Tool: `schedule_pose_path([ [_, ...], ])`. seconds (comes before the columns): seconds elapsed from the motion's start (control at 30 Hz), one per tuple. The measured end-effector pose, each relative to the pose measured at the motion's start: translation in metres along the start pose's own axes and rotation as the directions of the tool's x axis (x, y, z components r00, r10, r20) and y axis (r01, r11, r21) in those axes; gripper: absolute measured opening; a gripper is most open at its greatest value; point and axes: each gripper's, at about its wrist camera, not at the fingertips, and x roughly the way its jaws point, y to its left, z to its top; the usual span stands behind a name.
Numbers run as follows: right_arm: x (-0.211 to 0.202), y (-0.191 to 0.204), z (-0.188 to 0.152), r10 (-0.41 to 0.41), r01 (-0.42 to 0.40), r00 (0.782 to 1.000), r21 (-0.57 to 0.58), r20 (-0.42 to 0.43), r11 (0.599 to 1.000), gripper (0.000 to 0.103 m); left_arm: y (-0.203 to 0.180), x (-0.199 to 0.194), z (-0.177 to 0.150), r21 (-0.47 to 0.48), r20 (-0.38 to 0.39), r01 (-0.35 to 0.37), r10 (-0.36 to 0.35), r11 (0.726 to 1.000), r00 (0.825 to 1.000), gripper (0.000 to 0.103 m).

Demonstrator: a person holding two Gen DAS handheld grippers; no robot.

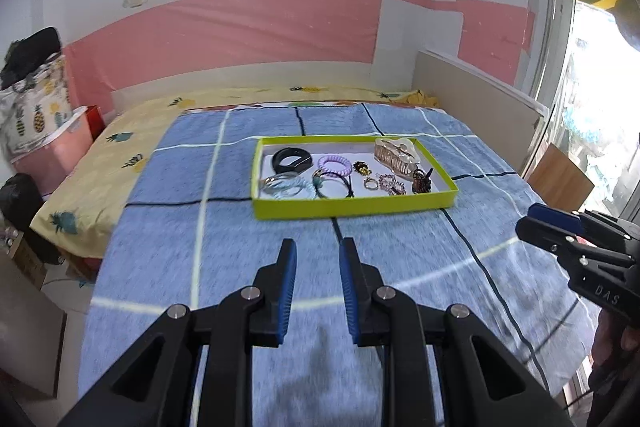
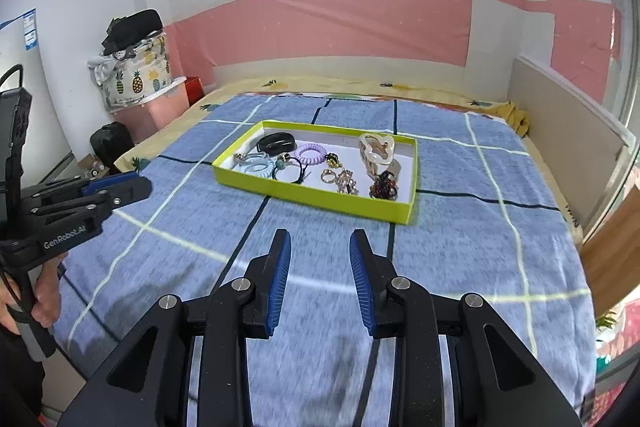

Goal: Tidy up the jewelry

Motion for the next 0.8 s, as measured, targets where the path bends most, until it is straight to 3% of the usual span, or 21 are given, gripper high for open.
schedule_pose_path([
  [0.37, -0.028, 0.013, -0.030, -0.011, 0.011, 1.000, -0.015, 0.003, 1.000, 0.032, -0.008, -0.041, -0.034, -0.018, 0.027, -0.042, 0.043, 0.999, 0.999, 0.023],
  [0.8, -0.031, 0.007, -0.027, -0.044, 0.044, 0.999, -0.003, 0.016, 0.999, 0.032, -0.009, -0.035, -0.038, -0.030, 0.001, -0.062, 0.062, 0.998, 0.998, 0.023],
])
